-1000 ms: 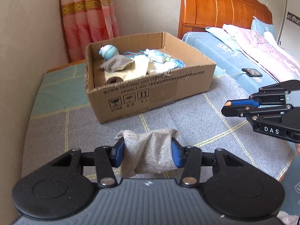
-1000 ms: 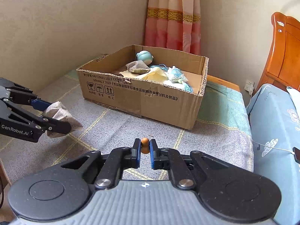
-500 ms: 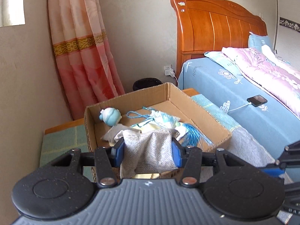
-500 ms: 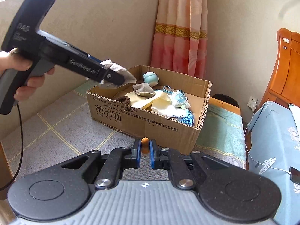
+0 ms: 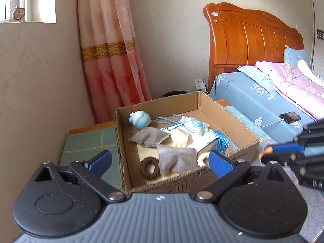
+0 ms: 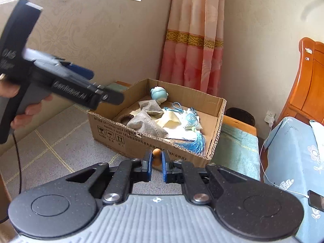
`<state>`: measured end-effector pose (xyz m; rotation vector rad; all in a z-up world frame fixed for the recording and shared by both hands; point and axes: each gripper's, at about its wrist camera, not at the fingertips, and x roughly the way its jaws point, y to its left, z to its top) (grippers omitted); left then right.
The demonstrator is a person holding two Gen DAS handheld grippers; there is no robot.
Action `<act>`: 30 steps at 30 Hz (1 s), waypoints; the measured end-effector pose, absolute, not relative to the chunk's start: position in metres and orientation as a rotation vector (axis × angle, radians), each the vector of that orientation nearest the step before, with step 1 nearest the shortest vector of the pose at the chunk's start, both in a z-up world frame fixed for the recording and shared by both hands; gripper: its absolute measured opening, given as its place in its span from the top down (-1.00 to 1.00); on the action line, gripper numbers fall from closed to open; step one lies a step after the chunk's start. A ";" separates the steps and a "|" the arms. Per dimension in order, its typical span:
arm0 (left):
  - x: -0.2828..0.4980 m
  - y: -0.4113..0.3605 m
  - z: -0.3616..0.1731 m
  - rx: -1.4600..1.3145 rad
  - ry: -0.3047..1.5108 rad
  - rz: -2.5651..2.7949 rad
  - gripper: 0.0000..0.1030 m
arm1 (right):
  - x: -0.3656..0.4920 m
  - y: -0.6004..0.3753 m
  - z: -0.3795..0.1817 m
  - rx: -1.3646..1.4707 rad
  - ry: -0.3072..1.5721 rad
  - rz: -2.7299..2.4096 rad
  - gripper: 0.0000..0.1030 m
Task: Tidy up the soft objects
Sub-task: 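Lower the orange peg into the box and open right gripper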
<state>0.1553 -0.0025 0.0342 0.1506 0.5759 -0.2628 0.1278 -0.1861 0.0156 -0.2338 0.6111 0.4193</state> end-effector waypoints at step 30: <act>0.103 0.065 0.020 -0.030 0.577 -0.014 -0.99 | 0.299 -0.120 0.016 -0.271 0.758 0.293 -0.46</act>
